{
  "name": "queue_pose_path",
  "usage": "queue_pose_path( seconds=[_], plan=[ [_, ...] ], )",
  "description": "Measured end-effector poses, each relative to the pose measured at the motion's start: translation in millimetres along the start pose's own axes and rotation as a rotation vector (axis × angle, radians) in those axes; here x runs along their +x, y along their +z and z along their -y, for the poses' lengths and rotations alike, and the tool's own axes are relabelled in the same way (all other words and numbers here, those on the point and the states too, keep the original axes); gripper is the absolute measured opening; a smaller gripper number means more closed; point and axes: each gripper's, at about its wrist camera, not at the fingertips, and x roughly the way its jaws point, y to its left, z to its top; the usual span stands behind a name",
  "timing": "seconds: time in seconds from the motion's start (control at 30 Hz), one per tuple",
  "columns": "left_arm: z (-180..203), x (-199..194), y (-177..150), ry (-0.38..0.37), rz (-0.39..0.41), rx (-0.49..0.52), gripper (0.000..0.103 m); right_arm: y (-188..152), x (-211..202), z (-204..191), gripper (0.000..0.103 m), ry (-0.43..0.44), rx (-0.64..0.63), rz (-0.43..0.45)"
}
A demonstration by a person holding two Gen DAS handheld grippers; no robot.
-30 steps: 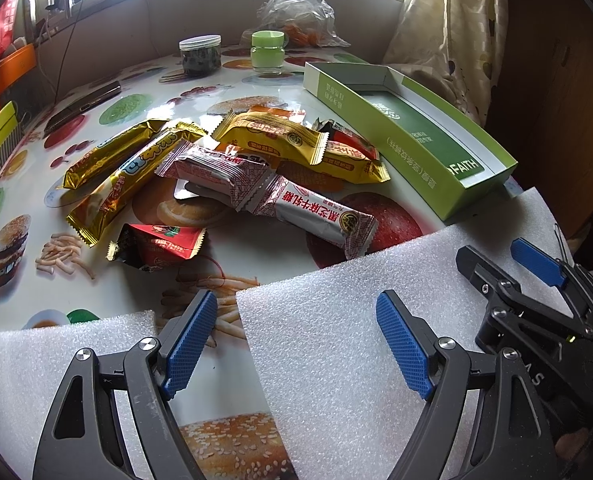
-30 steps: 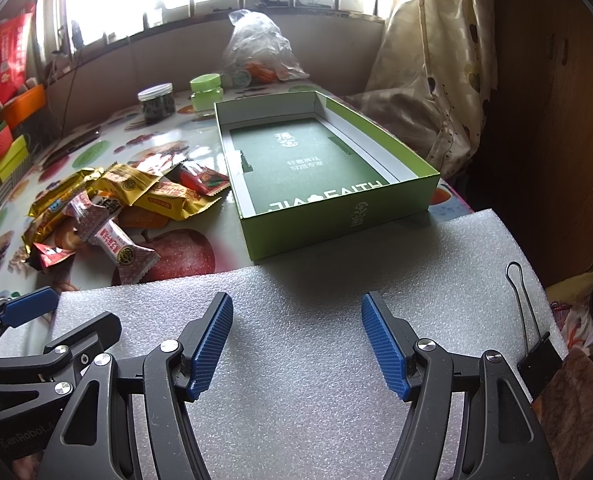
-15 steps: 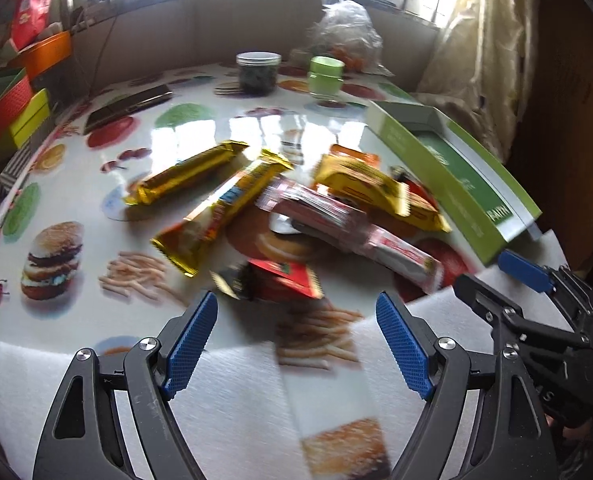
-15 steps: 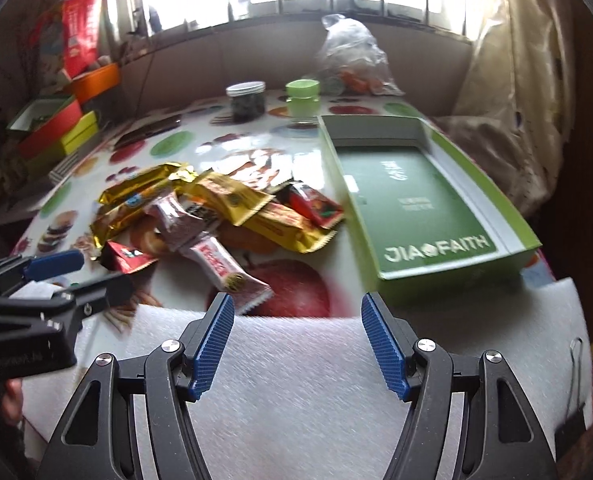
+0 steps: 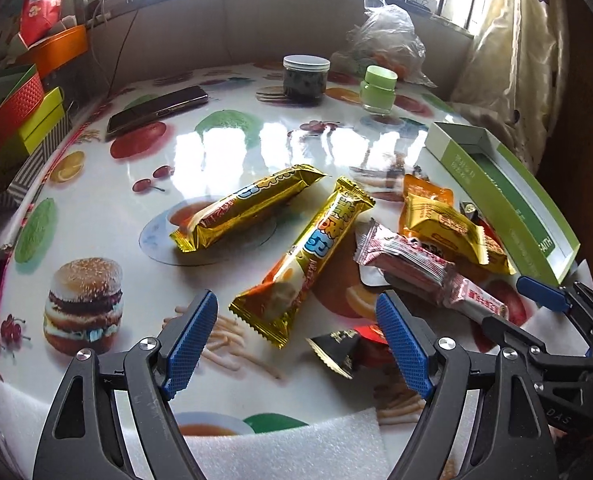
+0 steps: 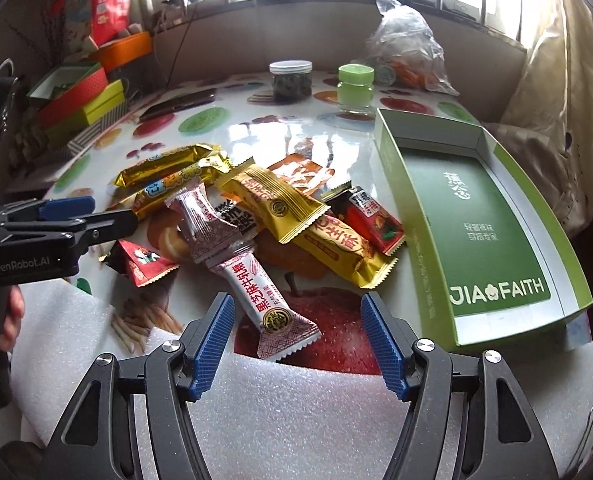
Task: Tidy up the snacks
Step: 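Grasp a white-and-red wrapped bar with the right tool while the left tool grasps a long yellow bar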
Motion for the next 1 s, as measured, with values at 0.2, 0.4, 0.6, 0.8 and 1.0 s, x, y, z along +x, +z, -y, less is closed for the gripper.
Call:
queue_pose_path(
  seconds=[0.2,0.4,0.6,0.8,1.0],
  plan=[
    [-2,10,11,0.014,0.011,0.032,0.081,3,8,0,0.06,-0.001,0.005,-0.014],
    [-4,24,15,0.006,-0.015,0.039,0.073,3,13,-2,0.052,0.011,0.011,-0.023],
    [0,36,16,-0.011,-0.054,0.066,0.06,5,14,-2,0.037,0.014,0.007,-0.021],
    [5,39,20,-0.017,-0.054,0.077,0.057,5,15,-2,0.028,0.014,0.011,-0.02],
    [4,40,25,-0.02,-0.059,0.072,0.037,5,13,-2,0.02,0.02,0.02,-0.016]
  ],
)
